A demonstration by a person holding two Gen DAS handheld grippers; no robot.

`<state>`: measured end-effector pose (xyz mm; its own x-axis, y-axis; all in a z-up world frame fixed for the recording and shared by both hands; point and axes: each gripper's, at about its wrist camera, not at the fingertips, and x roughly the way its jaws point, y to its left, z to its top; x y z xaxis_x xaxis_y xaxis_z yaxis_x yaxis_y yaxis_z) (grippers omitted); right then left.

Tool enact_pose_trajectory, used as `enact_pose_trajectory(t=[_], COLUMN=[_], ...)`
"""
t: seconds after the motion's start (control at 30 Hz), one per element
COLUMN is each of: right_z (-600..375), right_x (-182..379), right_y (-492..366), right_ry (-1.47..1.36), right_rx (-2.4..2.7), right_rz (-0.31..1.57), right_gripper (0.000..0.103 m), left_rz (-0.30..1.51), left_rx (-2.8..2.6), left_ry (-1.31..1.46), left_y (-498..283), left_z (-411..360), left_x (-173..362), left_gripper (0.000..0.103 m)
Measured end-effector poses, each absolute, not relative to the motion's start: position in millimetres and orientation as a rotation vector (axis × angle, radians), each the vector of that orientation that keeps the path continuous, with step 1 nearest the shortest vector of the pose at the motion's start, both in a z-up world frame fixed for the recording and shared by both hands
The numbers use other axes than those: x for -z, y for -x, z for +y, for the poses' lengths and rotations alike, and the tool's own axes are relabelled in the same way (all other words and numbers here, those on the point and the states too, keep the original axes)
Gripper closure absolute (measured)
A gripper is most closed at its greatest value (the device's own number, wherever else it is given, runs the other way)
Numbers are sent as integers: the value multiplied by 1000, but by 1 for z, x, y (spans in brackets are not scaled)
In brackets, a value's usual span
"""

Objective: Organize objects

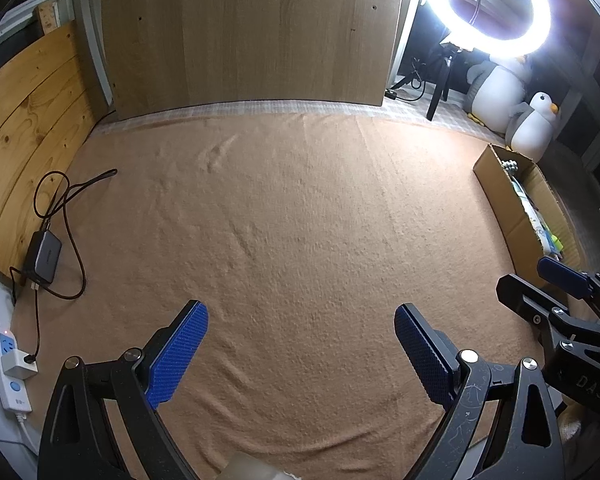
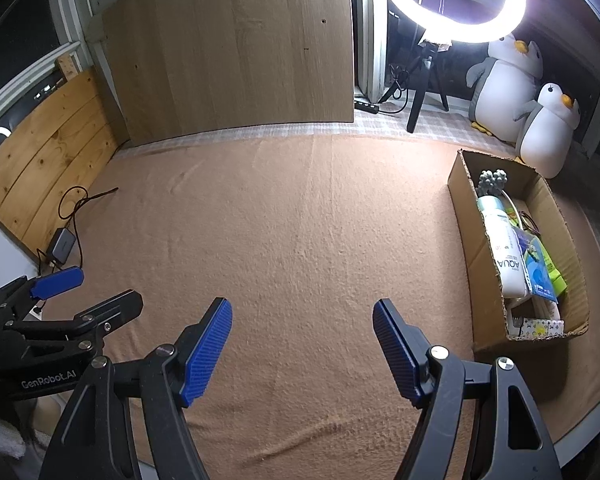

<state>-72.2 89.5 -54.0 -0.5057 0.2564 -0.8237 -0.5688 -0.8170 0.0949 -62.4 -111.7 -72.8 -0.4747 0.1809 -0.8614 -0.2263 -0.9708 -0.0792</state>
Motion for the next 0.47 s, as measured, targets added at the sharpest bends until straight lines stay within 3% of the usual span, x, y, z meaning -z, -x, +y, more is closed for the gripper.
enact_pose_trajectory(t=[0.47], right_z=[90], right_x=[61], right_y=[75], right_ry=[1199], right_rx=[-2305], right_rz=[503], right_gripper=[33], left_rz=[75], left_rx=[-2507], left_ry=[1469], left_y=[70], left_z=[-114], left_x=[81], left_gripper=[6])
